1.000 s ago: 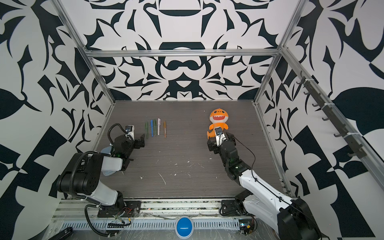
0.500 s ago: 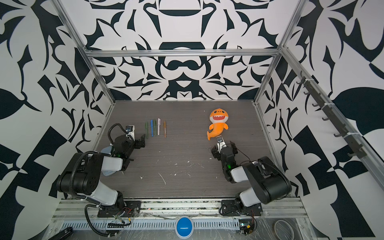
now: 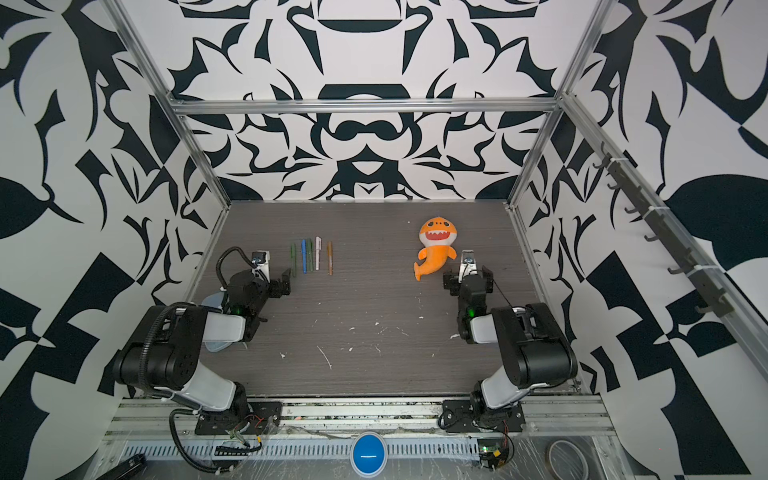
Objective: Insert the pens into the pen caps
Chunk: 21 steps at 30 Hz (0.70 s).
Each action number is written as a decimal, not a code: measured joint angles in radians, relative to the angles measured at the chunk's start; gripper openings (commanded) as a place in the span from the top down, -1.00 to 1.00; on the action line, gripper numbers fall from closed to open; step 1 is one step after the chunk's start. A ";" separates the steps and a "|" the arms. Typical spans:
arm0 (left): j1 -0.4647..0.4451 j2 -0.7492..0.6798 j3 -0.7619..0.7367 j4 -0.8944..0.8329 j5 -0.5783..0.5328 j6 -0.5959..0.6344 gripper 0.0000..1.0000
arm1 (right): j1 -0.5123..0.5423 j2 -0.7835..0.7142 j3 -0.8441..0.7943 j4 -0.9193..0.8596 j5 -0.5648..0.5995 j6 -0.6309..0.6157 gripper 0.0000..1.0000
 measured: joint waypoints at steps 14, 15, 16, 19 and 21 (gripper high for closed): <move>0.000 0.000 0.000 -0.001 0.002 0.000 -0.99 | -0.015 0.003 0.000 -0.104 -0.145 0.064 -0.99; 0.000 0.000 0.000 -0.001 0.002 0.000 -0.99 | -0.015 0.003 0.000 -0.106 -0.148 0.064 -0.99; 0.000 0.000 0.000 -0.001 0.002 0.000 -0.99 | -0.015 0.003 0.000 -0.108 -0.150 0.065 -0.99; 0.000 0.000 0.000 -0.001 0.002 0.000 -0.99 | -0.015 0.003 0.000 -0.113 -0.156 0.067 -0.99; 0.000 0.000 0.000 -0.002 0.002 0.000 -0.99 | -0.015 0.003 0.000 -0.114 -0.158 0.068 -0.99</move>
